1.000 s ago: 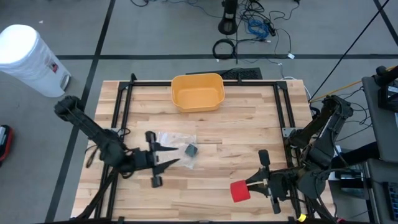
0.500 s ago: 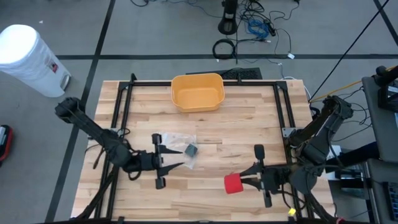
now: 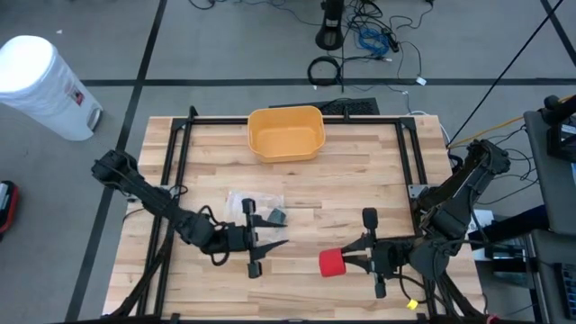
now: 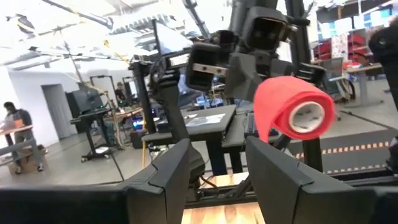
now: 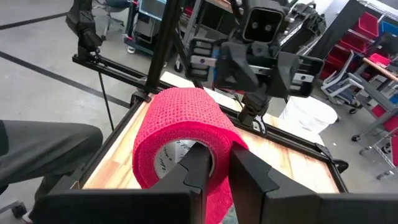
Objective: Roll bandage
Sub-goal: Roll the red bandage
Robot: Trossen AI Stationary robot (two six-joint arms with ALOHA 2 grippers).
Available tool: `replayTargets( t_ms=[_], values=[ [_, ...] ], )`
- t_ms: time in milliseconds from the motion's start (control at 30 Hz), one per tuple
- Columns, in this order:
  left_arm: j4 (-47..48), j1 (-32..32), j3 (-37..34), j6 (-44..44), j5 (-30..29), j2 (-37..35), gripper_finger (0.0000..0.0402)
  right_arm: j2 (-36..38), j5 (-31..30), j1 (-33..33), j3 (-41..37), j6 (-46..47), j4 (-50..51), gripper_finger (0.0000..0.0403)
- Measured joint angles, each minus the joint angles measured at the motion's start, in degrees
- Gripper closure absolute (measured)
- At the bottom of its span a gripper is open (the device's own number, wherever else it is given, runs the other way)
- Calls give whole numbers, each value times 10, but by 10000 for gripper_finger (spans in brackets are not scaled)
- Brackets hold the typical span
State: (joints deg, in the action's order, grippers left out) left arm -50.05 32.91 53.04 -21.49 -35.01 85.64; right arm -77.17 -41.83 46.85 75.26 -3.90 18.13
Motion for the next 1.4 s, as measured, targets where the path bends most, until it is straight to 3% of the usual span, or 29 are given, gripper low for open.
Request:
replayTargets(
  t_ms=[167,533,867,1400],
  values=[
    [0,0,29,-28,5,32,234,0,0,0,0,-1,-1,362],
    [1,0,89,-29,10,93,136,0,0,0,0,1,-3,362],
    [2,10,137,-28,36,127,132,0,-2,0,0,1,-3,362],
    [-40,3,148,-33,47,155,132,0,-2,-10,0,1,-3,362]
  ],
)
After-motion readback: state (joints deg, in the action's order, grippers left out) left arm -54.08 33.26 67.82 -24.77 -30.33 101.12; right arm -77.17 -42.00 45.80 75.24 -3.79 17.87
